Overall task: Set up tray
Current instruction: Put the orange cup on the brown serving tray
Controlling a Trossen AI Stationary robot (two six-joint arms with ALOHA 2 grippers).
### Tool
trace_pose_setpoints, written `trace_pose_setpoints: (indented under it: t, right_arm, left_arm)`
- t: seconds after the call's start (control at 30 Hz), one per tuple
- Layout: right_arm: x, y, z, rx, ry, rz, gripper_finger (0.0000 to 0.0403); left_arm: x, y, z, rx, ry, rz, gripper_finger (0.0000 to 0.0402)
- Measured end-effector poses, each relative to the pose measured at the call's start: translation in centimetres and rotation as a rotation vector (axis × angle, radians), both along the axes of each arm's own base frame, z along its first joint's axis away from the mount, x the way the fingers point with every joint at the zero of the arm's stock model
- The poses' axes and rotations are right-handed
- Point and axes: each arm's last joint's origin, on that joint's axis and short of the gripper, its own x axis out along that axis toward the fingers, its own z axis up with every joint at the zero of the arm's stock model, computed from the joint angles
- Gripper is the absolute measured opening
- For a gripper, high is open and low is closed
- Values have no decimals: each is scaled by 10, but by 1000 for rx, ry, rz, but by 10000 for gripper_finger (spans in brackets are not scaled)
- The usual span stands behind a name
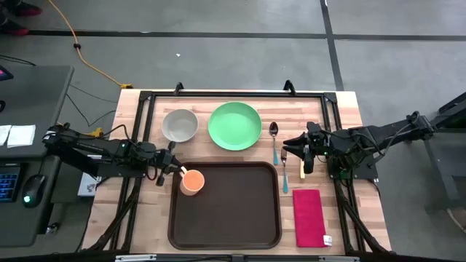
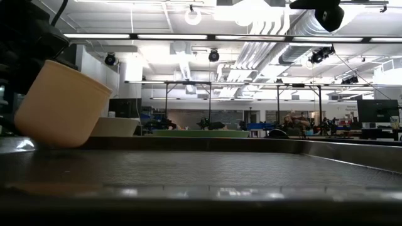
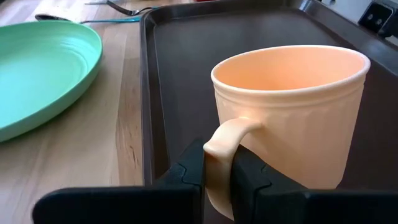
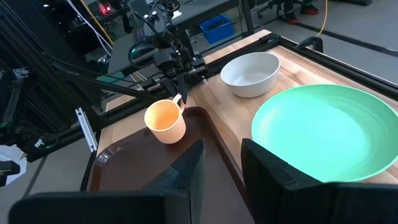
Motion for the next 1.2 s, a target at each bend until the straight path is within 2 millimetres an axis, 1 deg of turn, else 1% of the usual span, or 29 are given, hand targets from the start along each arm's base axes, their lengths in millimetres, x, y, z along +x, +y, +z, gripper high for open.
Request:
trace_pose_setpoints:
  t: [0.67, 0.97, 1.07, 1.2]
  right_arm:
    - [0, 0, -1, 5, 15, 19, 83]
    - [0, 1, -1, 15, 16, 30, 83]
    - [0, 1, -1, 16, 16, 30, 83]
    - [0, 1, -1, 16, 16, 30, 83]
  left_arm:
    - [0, 1, 0, 159, -26, -36, 72]
    - [-1, 3, 2, 211, 17, 18, 72]
    - [-1, 3, 1, 208, 18, 12, 82]
    - [-1, 3, 1, 209, 19, 14, 117]
